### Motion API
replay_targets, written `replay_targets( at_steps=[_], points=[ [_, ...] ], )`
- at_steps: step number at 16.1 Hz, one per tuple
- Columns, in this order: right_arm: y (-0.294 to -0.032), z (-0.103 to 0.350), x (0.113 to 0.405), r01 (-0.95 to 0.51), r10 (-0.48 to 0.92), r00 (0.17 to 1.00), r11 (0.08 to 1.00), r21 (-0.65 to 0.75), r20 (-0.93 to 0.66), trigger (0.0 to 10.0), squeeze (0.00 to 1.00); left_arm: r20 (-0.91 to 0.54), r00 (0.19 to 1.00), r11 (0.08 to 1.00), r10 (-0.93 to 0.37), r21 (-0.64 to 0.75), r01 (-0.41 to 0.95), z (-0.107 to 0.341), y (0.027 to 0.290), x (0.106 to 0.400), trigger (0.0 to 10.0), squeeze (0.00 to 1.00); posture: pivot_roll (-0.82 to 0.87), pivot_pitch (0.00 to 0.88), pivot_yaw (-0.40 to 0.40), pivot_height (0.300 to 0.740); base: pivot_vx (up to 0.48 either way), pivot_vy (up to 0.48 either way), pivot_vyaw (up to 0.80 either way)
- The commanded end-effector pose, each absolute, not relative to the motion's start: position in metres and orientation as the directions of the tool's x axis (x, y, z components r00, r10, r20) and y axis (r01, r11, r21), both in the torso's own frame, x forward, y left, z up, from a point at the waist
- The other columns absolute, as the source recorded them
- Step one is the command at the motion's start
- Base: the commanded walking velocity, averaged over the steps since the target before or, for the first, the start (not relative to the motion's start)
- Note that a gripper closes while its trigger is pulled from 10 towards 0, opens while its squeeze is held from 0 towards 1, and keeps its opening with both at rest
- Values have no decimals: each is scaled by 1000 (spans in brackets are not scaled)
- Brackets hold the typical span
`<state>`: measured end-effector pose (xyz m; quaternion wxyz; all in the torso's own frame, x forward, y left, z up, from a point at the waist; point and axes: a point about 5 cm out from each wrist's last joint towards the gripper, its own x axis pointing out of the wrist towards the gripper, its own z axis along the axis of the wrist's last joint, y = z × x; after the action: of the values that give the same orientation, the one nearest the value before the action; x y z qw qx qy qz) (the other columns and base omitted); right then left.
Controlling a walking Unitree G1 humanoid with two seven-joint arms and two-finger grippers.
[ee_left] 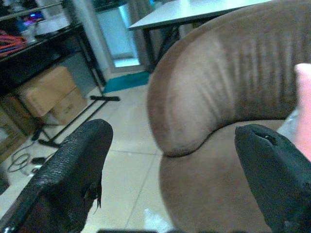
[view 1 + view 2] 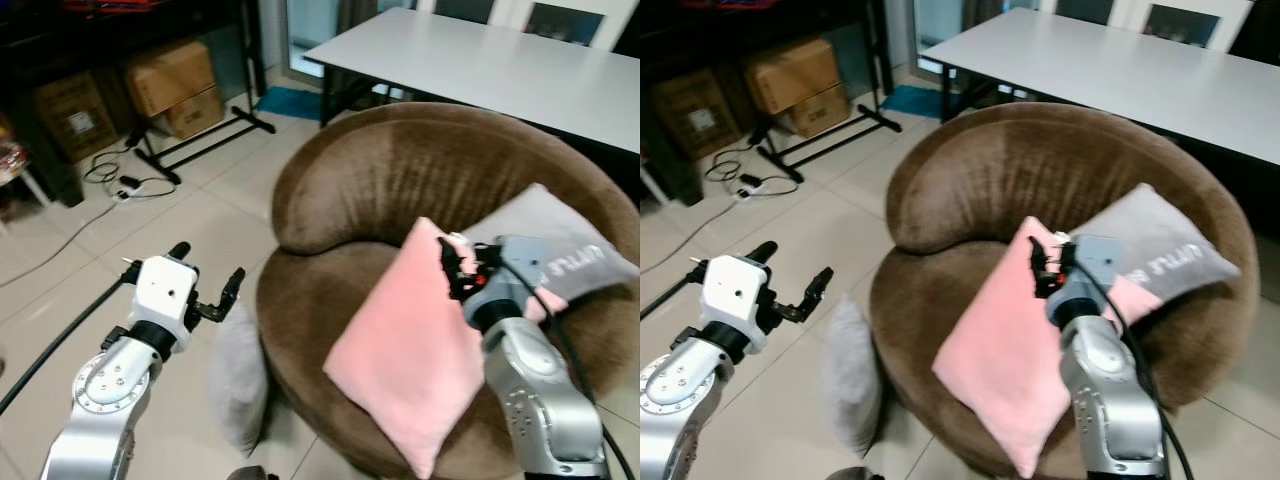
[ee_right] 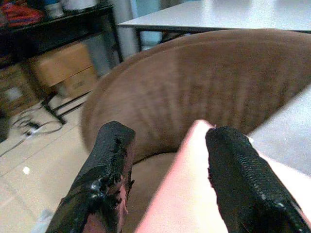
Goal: Move the pillow to the sofa from floor
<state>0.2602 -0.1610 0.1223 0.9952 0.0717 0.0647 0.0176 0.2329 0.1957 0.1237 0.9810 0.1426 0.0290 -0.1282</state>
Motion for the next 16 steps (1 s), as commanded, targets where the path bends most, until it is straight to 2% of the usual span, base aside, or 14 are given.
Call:
replay_targets(
  at_steps=[1, 16],
  points=[
    [-160, 118, 258, -27, 44, 989, 992, 121, -144, 10000, 0, -109, 970, 927, -219, 285, 242, 116, 196, 231, 10000, 173, -18, 0, -6, 740, 0, 326, 0],
    [-147, 100, 262, -42, 60, 971, 996, 79, -230, 10000, 0, -71, 988, 948, -136, 281, 151, 115, 197, 230, 10000, 173, 13, 0, -58, 740, 0, 346, 0]
  ],
)
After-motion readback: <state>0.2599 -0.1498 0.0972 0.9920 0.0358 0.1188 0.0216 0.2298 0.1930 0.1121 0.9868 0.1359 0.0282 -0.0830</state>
